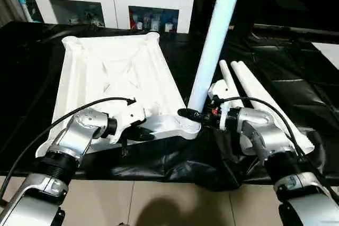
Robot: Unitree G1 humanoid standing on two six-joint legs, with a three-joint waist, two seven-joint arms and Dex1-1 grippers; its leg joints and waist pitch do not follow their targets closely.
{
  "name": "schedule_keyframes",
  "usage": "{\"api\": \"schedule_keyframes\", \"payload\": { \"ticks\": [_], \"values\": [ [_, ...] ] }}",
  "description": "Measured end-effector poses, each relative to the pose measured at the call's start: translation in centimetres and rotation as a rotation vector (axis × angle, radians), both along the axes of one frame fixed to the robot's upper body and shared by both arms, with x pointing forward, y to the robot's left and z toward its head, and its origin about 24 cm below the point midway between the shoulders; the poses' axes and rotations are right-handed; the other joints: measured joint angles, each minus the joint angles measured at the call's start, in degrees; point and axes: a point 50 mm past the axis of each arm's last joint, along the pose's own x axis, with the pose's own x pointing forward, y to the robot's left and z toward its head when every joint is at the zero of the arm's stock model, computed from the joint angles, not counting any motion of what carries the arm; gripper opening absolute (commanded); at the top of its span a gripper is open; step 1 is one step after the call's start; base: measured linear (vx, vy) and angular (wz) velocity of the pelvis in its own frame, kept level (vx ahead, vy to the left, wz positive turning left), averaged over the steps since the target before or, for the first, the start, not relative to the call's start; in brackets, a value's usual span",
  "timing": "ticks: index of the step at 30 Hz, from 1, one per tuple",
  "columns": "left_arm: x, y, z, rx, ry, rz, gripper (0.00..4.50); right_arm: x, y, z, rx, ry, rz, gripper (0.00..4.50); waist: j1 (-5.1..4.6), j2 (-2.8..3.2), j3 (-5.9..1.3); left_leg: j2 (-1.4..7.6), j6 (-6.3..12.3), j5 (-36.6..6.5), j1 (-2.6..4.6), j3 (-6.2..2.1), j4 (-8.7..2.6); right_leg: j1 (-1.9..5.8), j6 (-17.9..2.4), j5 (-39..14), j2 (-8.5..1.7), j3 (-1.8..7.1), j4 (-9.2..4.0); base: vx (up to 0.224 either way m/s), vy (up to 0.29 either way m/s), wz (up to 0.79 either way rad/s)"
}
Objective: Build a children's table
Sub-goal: Insert table leg to table base
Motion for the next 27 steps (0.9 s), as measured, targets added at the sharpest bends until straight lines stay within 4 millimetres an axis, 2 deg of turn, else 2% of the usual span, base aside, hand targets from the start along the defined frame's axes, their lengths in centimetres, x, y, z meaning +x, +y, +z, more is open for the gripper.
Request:
{"api": "schedule_keyframes", "payload": {
  "ticks": [11, 27],
  "values": [
    [-0.4, -0.1, 0.1, -0.005, 0.015, -0.036, 0.0, -0.6, -0.6, -0.2, 0.0, -0.019, 0.075, 1.86, 0.18, -0.19, -0.25, -0.02, 0.05, 0.0, -0.02, 0.01, -0.18, 0.11, 0.0, -0.1, 0.0, -0.05, -0.31, 0.0, 0.0, 0.0],
    [-2.4, 1.3, 0.5, 0.014, 0.122, -0.161, 0.0, -3.2, -0.8, -0.8, 0.053, 0.006, 0.342, 1.86, 0.17, -0.77, -0.6, 0.08, 0.14, -0.1, 0.04, 0.04, -0.22, 0.11, -0.1, -0.3, 0.06, -0.15, -0.31, 0.0, 0.0, 0.0]
  ]
}}
